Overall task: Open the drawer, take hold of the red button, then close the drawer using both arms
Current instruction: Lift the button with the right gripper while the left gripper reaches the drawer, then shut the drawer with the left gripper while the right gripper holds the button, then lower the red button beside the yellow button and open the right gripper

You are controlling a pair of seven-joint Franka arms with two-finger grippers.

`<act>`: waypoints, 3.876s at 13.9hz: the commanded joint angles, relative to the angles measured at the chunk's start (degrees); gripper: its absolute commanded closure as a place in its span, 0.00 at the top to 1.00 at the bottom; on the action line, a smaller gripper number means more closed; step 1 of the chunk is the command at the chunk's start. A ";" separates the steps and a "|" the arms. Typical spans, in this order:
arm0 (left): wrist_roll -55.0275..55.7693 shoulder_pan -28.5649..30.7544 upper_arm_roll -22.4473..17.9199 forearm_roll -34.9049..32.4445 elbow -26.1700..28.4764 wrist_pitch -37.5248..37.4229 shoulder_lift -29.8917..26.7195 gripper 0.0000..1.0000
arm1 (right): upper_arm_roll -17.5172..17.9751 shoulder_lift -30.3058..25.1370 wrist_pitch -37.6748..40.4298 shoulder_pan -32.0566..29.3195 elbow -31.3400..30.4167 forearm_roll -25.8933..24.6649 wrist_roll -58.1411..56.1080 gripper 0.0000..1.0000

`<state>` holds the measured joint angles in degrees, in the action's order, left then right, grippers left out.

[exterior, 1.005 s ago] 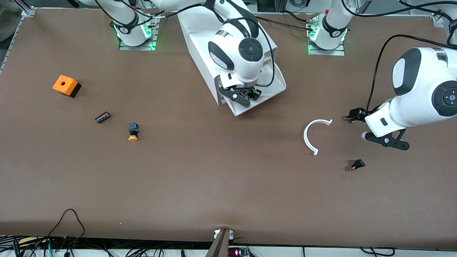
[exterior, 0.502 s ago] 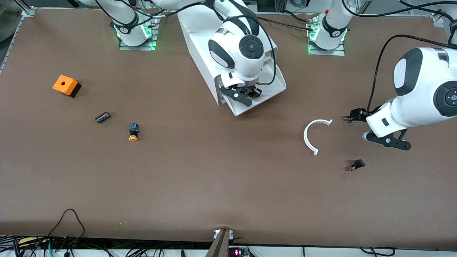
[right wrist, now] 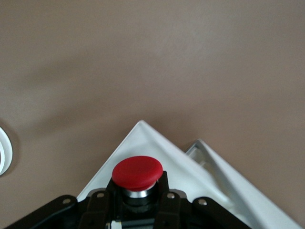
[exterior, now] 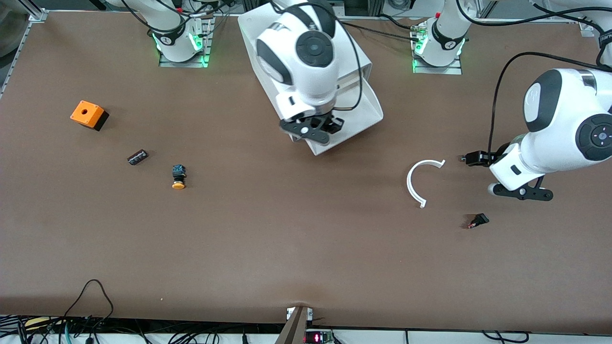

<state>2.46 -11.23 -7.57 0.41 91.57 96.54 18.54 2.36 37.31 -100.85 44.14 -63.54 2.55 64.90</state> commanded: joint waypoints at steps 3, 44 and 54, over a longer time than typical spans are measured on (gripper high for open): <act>15.54 -0.81 3.52 1.70 0.53 2.41 3.08 1.00 | 0.36 -6.72 10.56 -11.59 -1.15 5.44 -24.23 0.00; 72.08 1.55 45.02 1.53 20.60 25.56 3.17 1.00 | -27.85 -7.34 -33.82 -26.04 -46.86 24.97 -114.75 0.99; 52.84 15.26 44.84 -5.77 10.21 15.18 2.99 1.00 | -31.81 -17.27 -5.73 -12.15 -31.87 6.96 -84.43 0.99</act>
<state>58.46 2.34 36.68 -3.60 102.52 113.86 22.26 -28.72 21.09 -115.65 30.10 -101.99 12.54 -24.68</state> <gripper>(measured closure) 0.000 0.004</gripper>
